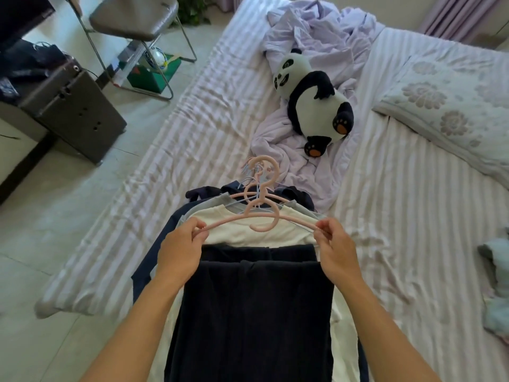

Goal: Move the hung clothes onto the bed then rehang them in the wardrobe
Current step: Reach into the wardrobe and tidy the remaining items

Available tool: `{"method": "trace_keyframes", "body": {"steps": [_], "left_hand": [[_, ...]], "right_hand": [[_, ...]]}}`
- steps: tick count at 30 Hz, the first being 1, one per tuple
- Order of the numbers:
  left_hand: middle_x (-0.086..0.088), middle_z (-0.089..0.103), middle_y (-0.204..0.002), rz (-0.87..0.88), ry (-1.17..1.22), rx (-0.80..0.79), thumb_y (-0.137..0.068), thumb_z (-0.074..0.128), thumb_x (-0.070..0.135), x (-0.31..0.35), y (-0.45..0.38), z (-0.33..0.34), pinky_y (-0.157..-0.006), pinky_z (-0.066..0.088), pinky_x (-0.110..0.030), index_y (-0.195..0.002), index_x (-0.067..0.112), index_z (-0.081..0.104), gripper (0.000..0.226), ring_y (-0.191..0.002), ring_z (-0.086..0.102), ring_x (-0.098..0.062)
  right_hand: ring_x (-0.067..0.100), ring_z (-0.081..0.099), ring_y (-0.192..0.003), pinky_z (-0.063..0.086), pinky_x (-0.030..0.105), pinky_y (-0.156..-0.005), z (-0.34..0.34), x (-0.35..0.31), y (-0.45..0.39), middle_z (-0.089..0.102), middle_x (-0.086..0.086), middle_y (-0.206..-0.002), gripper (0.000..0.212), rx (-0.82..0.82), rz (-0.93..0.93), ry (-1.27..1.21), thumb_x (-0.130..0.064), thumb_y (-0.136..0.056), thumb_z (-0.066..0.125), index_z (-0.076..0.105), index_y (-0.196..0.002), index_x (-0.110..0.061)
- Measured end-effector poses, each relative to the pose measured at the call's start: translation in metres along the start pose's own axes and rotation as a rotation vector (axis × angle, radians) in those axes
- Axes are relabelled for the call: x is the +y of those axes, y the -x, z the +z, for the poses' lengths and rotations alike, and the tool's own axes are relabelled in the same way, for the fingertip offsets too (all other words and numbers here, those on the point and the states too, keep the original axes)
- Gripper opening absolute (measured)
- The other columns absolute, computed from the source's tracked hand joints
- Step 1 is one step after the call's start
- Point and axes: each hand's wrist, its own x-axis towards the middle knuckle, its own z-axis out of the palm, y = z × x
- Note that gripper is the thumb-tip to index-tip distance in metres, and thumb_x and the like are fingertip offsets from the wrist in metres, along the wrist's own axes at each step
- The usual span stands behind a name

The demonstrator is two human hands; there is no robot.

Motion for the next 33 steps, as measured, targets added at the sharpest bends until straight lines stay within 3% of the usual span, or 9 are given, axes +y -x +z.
{"method": "trace_keyframes", "body": {"steps": [2,5,8,12,15,20,27,30,33], "left_hand": [[0.008,0.065,-0.079,0.020,0.095,0.001,-0.094,0.062,0.021,0.008,0.015,-0.019,-0.067,0.049,-0.032,-0.093,0.030,0.065,0.010,-0.075,0.060,-0.013],[0.003,0.068,-0.075,0.029,0.212,-0.036,-0.090,0.069,0.016,0.014,0.042,-0.055,-0.064,0.043,-0.022,-0.089,0.028,0.071,0.012,-0.071,0.062,-0.010],[-0.008,0.067,-0.070,0.068,0.278,-0.118,-0.085,0.074,0.013,0.016,0.067,-0.089,-0.059,0.043,-0.025,-0.086,0.028,0.075,0.015,-0.056,0.055,-0.010],[-0.011,0.066,-0.069,0.151,0.336,-0.136,-0.084,0.076,0.015,0.026,0.108,-0.120,-0.063,0.044,-0.032,-0.087,0.026,0.076,0.011,-0.058,0.053,-0.015],[-0.007,0.067,-0.069,0.178,0.376,-0.048,-0.083,0.077,0.015,0.032,0.143,-0.138,-0.061,0.047,-0.036,-0.086,0.030,0.077,0.016,-0.057,0.057,-0.020],[-0.005,0.070,-0.074,0.249,0.377,0.053,-0.085,0.075,0.014,0.040,0.212,-0.170,-0.074,0.053,-0.050,-0.087,0.037,0.077,0.023,-0.071,0.065,-0.028],[0.000,0.070,-0.068,0.264,0.387,0.246,-0.082,0.077,0.012,0.063,0.325,-0.195,-0.060,0.048,-0.025,-0.086,0.043,0.076,0.032,-0.059,0.061,-0.017],[-0.002,0.072,-0.071,0.238,0.413,0.310,-0.078,0.078,0.017,0.071,0.374,-0.200,-0.069,0.054,-0.050,-0.089,0.042,0.076,0.028,-0.071,0.064,-0.040],[0.000,0.073,-0.072,0.186,0.418,0.411,-0.078,0.078,0.014,0.072,0.420,-0.204,-0.076,0.056,-0.049,-0.087,0.044,0.074,0.031,-0.071,0.068,-0.029]], "right_hand": [[0.013,0.061,-0.084,0.047,0.015,-0.068,-0.011,-0.016,0.014,0.065,-0.001,-0.088,0.015,0.001,-0.023,-0.056,-0.006,-0.096,0.057,0.061,-0.097,-0.020],[0.010,0.063,-0.082,0.052,0.016,-0.072,-0.029,-0.036,0.038,0.067,-0.002,-0.087,0.017,-0.036,-0.055,-0.091,-0.008,-0.093,0.064,0.066,-0.095,-0.025],[0.006,0.064,-0.077,0.054,0.020,-0.071,-0.048,-0.060,0.057,0.069,-0.005,-0.081,0.021,-0.092,-0.122,-0.057,-0.011,-0.089,0.070,0.069,-0.089,-0.032],[0.014,0.063,-0.070,0.052,0.024,-0.064,-0.069,-0.097,0.093,0.067,-0.003,-0.071,0.011,-0.170,-0.241,-0.030,-0.021,-0.086,0.075,0.073,-0.086,-0.032],[0.017,0.059,-0.064,0.049,0.026,-0.060,-0.082,-0.118,0.123,0.065,-0.002,-0.067,0.006,-0.187,-0.345,-0.011,-0.027,-0.085,0.075,0.074,-0.085,-0.033],[0.003,0.051,-0.059,0.044,0.018,-0.058,-0.102,-0.149,0.167,0.060,-0.018,-0.070,0.016,-0.339,-0.523,0.025,-0.026,-0.091,0.068,0.071,-0.100,-0.040],[0.003,0.047,-0.058,0.037,0.016,-0.058,-0.134,-0.176,0.218,0.058,-0.021,-0.067,0.011,-0.403,-0.781,-0.014,-0.022,-0.092,0.067,0.072,-0.096,-0.032],[0.004,0.052,-0.063,0.039,0.017,-0.063,-0.148,-0.188,0.241,0.062,-0.018,-0.074,0.009,-0.442,-0.885,0.001,-0.024,-0.092,0.068,0.071,-0.092,-0.033],[0.003,0.050,-0.057,0.037,0.015,-0.057,-0.158,-0.203,0.266,0.060,-0.018,-0.067,0.004,-0.500,-0.959,0.015,-0.027,-0.091,0.070,0.071,-0.088,-0.029]]}}
